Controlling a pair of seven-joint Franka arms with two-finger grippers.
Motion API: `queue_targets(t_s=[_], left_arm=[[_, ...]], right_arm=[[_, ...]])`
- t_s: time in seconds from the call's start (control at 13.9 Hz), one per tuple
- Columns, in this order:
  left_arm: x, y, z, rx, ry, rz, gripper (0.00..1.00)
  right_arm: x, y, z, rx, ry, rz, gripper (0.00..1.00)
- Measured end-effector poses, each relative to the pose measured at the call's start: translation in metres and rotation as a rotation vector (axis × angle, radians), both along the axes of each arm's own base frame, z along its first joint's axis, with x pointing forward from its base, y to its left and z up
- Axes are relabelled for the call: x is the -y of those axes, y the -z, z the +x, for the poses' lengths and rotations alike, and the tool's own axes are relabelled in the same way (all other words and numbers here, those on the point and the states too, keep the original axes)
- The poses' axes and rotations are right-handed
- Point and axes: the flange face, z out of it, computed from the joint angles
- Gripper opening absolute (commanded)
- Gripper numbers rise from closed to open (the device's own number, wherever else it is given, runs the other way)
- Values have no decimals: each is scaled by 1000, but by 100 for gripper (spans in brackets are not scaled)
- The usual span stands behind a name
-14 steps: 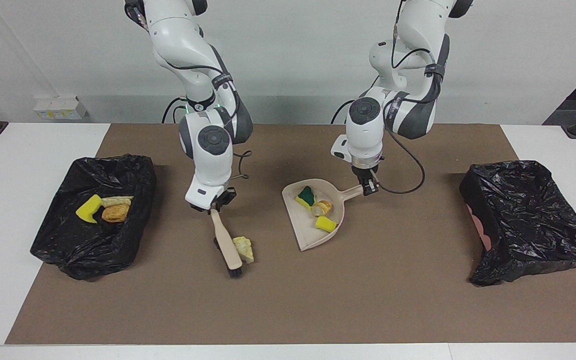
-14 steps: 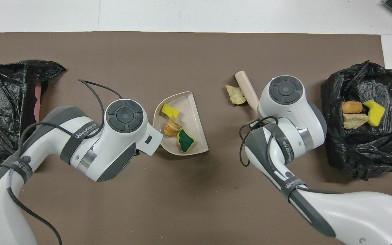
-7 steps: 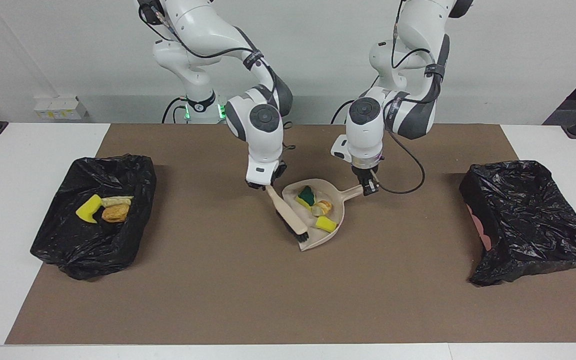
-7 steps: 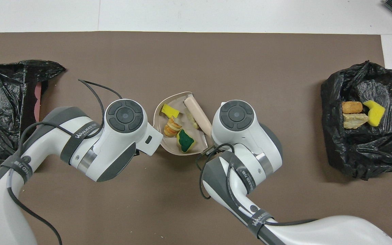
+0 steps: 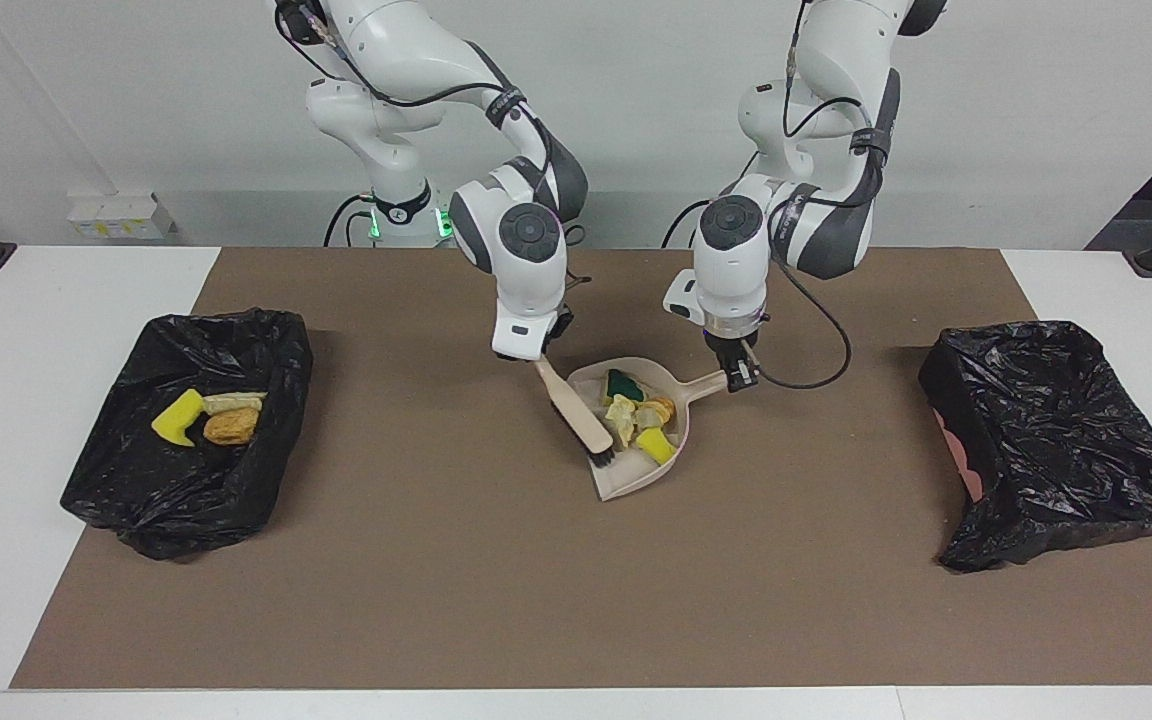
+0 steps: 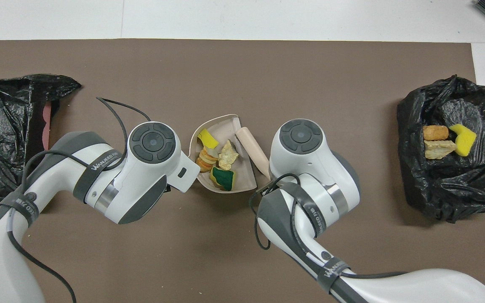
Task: Sweep and dump trash in bin
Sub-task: 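Carry the loaded dustpan with the left gripper toward the near bag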
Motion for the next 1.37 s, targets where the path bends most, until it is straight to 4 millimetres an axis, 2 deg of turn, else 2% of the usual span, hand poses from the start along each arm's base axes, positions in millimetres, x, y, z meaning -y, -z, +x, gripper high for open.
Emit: queue_targets(t_s=[0.14,0.29,0.51,0.72,0.94,1.15,1.3,1.37], left_arm=[[-10,-1,6,-12,58,1,0],[-19,-3,13,-20,94,-4,0],[-49,-12,29,-45,129,-45,0],[-92,-37,45,-34,161,-83,0],[-153,-66,58,-13,178,-126,0],[-238,-102,72,9,140,-140,0],[-294,-124,76,34,81,-174,0],[-324,-132,77,51,61,-184,0]], right_arm=[[10,-27,-1,0,14,-17,0],[4,-49,-12,13,33,-30,0],[-27,-56,-41,22,106,-57,0],[-65,-51,-85,0,227,-62,0],[-107,-39,-131,9,324,-85,0],[-151,-7,-181,25,402,-77,0],[-171,11,-203,25,440,-80,0],[-174,16,-207,21,450,-85,42]])
